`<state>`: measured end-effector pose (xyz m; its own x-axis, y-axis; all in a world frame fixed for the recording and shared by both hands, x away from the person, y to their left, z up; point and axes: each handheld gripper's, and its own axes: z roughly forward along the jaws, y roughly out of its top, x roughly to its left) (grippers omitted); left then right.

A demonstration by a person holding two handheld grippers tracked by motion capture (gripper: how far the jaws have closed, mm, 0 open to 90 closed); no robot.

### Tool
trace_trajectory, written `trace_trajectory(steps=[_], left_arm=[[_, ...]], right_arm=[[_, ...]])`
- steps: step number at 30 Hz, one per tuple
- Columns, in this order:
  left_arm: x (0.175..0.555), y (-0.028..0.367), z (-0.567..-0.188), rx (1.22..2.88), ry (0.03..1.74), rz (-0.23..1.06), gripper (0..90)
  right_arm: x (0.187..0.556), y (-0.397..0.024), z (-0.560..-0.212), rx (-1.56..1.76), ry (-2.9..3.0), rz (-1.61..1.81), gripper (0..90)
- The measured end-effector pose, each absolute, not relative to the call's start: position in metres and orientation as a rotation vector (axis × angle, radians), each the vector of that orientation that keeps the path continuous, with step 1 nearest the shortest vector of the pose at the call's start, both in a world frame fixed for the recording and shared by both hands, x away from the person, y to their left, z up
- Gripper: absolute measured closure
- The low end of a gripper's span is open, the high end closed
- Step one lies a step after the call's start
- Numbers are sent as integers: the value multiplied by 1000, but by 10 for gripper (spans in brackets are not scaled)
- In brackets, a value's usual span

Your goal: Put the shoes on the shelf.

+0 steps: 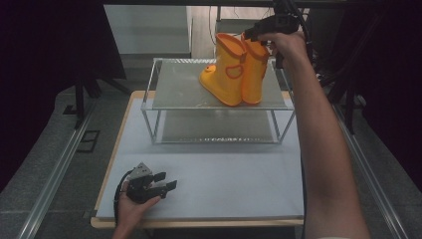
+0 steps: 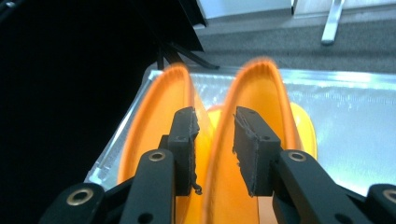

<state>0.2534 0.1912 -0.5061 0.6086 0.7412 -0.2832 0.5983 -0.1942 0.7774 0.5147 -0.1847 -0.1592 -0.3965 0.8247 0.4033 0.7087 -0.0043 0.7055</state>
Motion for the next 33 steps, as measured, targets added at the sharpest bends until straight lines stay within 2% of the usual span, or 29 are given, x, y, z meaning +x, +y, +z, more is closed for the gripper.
trace_trajectory(steps=[7,16,24,33], left_arm=[[253,192,-505,1888,1069,192,398],[254,190,-505,1889,1077,192,398],[254,189,-505,1892,1078,197,398],[254,188,-506,1903,1081,193,398]], right_arm=[[498,-198,-144,1600,2105,1416,700],[464,-240,-150,1537,2089,1420,740],[444,-278,-173,1535,2082,1415,793],[444,-291,-229,1557,2148,1357,848]])
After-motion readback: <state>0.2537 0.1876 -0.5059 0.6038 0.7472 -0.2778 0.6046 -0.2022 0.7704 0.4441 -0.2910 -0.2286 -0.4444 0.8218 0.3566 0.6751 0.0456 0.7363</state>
